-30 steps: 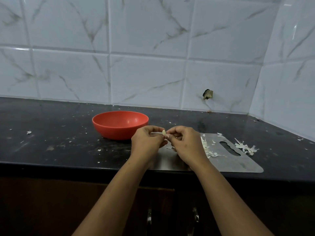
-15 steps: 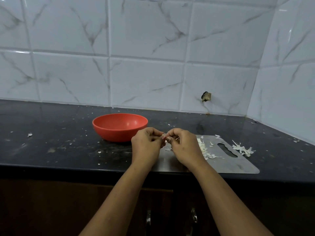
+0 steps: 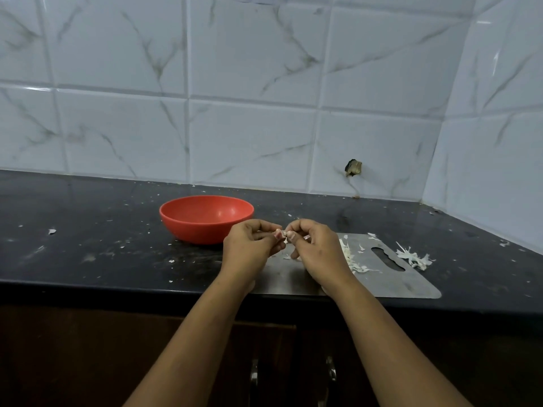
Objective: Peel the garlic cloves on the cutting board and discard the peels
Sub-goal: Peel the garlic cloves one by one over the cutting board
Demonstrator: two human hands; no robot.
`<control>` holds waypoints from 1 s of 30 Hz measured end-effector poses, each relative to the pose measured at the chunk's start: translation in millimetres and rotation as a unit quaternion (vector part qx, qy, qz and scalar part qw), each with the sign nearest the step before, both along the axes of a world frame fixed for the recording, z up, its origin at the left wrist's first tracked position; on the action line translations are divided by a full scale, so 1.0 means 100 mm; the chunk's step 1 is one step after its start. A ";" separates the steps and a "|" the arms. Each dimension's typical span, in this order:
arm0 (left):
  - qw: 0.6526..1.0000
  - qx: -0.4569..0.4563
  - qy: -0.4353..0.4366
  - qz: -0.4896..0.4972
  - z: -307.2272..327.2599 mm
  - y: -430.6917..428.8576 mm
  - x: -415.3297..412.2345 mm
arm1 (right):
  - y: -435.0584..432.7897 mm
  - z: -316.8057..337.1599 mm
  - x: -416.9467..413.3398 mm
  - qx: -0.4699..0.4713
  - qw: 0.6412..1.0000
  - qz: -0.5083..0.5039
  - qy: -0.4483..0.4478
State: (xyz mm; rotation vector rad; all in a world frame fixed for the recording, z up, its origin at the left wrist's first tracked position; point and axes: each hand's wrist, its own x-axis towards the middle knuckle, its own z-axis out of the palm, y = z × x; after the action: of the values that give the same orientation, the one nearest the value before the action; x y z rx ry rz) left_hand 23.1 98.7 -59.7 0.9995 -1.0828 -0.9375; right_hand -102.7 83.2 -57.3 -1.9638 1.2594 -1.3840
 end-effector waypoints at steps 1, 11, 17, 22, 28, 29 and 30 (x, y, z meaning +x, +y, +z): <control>1.000 0.000 0.003 -0.002 0.00 0.00 0.00 | 0.00 0.00 0.00 0.009 1.000 0.006 -0.016; 1.000 0.022 0.001 -0.007 -0.01 -0.05 0.00 | -0.01 0.00 -0.04 0.045 0.993 0.001 -0.106; 1.000 0.014 0.026 -0.008 -0.01 -0.03 0.00 | -0.04 -0.05 0.00 0.017 0.997 -0.070 -0.016; 0.999 0.011 0.031 -0.020 -0.01 -0.04 0.02 | -0.02 -0.05 -0.01 -0.006 0.992 -0.124 0.021; 0.999 0.004 0.025 -0.030 -0.02 -0.06 0.03 | -0.01 -0.03 0.00 -0.026 0.999 -0.021 -0.024; 0.999 0.004 0.020 -0.032 -0.03 -0.06 0.02 | 0.00 -0.02 0.00 -0.022 0.999 -0.002 -0.042; 0.999 0.003 0.014 -0.034 -0.04 -0.06 0.02 | 0.01 -0.01 0.00 -0.014 0.998 0.014 -0.063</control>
State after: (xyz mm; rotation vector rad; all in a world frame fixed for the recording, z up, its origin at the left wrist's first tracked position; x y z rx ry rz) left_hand 24.9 92.7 -63.6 0.9563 -1.0963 -1.0090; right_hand -102.5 83.9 -58.5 -1.8735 1.1575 -1.4953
